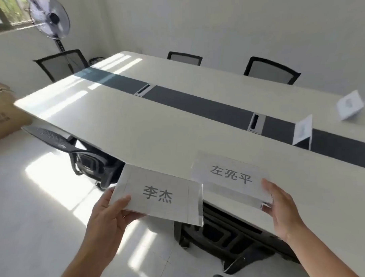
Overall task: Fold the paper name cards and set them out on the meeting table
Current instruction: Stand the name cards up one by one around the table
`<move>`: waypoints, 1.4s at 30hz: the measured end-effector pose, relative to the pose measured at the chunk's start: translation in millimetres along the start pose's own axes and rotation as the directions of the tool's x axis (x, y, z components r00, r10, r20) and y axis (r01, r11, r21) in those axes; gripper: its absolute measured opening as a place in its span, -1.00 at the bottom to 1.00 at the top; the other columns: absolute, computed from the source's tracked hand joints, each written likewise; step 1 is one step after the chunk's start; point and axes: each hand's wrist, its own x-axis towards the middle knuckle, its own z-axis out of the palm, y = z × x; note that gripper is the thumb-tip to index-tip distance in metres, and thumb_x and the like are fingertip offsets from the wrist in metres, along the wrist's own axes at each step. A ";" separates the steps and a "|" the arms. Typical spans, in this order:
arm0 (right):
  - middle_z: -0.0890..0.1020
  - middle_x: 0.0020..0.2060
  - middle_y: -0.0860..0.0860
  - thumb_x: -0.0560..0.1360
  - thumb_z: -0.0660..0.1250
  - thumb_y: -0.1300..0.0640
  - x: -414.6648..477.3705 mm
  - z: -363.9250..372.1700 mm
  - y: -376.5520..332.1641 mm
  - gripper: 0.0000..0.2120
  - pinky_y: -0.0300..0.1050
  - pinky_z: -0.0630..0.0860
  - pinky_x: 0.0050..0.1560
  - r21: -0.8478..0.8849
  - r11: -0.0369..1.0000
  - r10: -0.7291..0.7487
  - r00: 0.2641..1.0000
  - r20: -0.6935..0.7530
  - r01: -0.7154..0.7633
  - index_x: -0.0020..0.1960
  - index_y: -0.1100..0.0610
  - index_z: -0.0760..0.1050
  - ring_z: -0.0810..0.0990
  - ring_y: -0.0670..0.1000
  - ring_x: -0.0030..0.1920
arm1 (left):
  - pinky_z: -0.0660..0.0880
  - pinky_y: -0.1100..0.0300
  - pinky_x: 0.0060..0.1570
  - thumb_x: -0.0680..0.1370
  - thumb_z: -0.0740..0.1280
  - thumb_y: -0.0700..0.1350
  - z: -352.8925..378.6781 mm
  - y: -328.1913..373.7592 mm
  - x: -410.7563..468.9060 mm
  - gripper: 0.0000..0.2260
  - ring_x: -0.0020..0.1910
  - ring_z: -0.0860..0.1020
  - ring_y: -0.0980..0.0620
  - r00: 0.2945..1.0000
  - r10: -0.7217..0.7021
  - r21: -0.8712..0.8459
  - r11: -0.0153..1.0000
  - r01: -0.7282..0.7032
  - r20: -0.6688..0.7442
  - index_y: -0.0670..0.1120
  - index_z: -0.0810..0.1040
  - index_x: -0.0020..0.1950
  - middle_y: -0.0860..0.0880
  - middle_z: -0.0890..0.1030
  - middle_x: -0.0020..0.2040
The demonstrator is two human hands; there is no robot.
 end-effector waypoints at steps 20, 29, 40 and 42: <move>0.67 0.03 0.19 0.36 0.51 0.23 295.9 -32.0 4.2 -0.64 -0.11 0.44 -0.13 -0.118 0.988 0.085 0.984 -0.154 -0.104 0.09 0.08 0.48 0.60 0.06 -0.14 | 0.65 0.05 -0.30 0.53 0.17 -0.36 115.6 -29.9 201.9 -0.86 -0.23 0.68 -0.12 0.971 -0.239 0.123 0.964 0.234 0.026 -0.22 0.49 -0.02 -0.20 0.69 -0.20; 0.59 0.01 0.05 0.31 0.50 0.31 345.6 -64.6 18.3 -0.62 -0.03 0.47 0.03 -0.514 0.856 -0.015 0.990 -0.142 -0.061 0.04 0.06 0.48 0.55 0.10 0.03 | 0.65 -0.04 -0.26 0.38 0.26 -0.30 140.2 -45.6 250.8 -0.74 -0.23 0.65 -0.19 0.935 -0.347 0.261 0.911 0.319 0.068 -0.28 0.49 0.06 -0.25 0.67 -0.17; 0.59 0.18 0.07 0.38 0.42 0.01 387.0 -55.6 6.0 -0.45 0.02 0.39 0.10 -0.968 0.250 -0.103 0.995 0.012 0.038 0.33 0.01 0.38 0.52 0.17 0.16 | 0.65 -0.05 -0.23 0.36 0.27 -0.27 162.9 -63.4 271.8 -0.70 -0.14 0.63 -0.25 0.904 -0.413 0.322 0.876 0.360 0.112 -0.30 0.48 0.08 -0.29 0.66 -0.11; 0.58 0.23 0.06 0.43 0.38 -0.05 395.8 -40.6 2.7 -0.45 0.04 0.36 0.16 -0.975 0.195 -0.104 0.991 0.086 0.105 0.39 -0.01 0.35 0.52 0.15 0.20 | 0.65 -0.07 -0.21 0.37 0.28 -0.26 163.1 -65.8 272.7 -0.68 -0.13 0.64 -0.25 0.904 -0.415 0.323 0.873 0.365 0.100 -0.30 0.48 0.10 -0.28 0.67 -0.10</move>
